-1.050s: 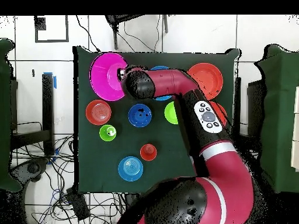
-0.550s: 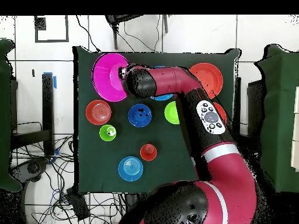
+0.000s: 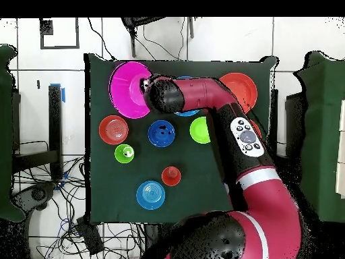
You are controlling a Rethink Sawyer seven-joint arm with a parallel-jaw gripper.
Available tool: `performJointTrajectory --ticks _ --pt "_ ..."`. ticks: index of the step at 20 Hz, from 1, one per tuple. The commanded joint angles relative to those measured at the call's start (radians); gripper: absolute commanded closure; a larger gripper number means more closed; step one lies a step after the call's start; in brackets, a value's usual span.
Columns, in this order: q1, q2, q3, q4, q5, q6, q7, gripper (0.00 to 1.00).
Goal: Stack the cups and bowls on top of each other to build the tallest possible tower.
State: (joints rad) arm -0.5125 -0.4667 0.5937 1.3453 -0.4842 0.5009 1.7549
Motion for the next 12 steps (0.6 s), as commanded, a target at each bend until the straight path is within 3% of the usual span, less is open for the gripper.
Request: performJointTrajectory --ticks 1,5,12 --pt "-0.058 -0.101 0.000 0.088 0.001 0.173 -0.149 1.00" --pt "-0.085 -0.165 0.001 0.140 0.026 0.207 -0.119 1.00" --pt "-0.088 -0.199 -0.002 0.162 0.013 0.233 -0.100 1.00"
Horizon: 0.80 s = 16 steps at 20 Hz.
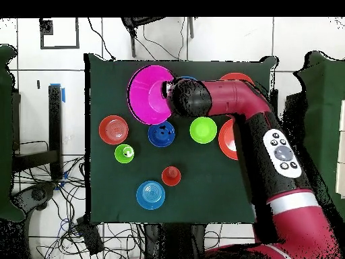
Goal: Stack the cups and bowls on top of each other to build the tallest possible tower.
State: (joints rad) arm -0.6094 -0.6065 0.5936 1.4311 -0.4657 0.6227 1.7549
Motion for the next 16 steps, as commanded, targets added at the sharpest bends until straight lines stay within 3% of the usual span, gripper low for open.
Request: performJointTrajectory --ticks 1,16 --pt "0.006 -0.060 0.001 0.078 -0.007 0.112 -0.102 1.00" --pt "-0.050 -0.030 0.045 0.083 -0.027 0.107 -0.193 1.00"
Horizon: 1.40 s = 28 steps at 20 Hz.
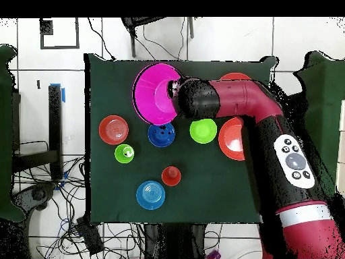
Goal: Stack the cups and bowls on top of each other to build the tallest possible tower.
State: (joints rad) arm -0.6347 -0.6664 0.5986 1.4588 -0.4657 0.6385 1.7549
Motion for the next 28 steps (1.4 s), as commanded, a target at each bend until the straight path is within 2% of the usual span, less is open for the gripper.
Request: performJointTrajectory --ticks 1,11,28 --pt "-0.031 0.031 0.043 0.053 -0.030 0.092 -0.202 1.00" --pt "-0.112 0.072 0.086 0.055 -0.082 0.063 -0.282 1.00" --pt "-0.126 0.091 0.115 0.056 -0.101 0.053 -0.240 1.00"
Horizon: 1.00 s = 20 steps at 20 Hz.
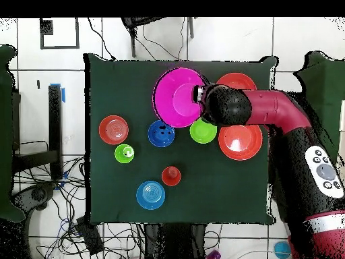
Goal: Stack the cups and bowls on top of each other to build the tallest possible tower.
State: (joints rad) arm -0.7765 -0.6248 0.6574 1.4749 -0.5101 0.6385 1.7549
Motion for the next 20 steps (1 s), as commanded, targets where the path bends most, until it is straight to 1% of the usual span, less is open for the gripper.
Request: performJointTrajectory --ticks 1,5,9,14,17,20 --pt "0.012 0.056 0.063 0.044 -0.053 0.048 -0.239 1.00" --pt "0.000 0.090 0.082 0.057 -0.053 0.010 -0.226 1.00" --pt "-0.005 0.126 0.081 0.064 -0.094 -0.047 -0.218 1.00" --pt "-0.016 0.178 0.087 0.040 -0.175 -0.070 -0.297 1.00" --pt "-0.024 0.200 0.095 0.025 -0.213 -0.079 -0.317 1.00" --pt "-0.029 0.209 0.108 0.011 -0.237 -0.062 -0.332 1.00"
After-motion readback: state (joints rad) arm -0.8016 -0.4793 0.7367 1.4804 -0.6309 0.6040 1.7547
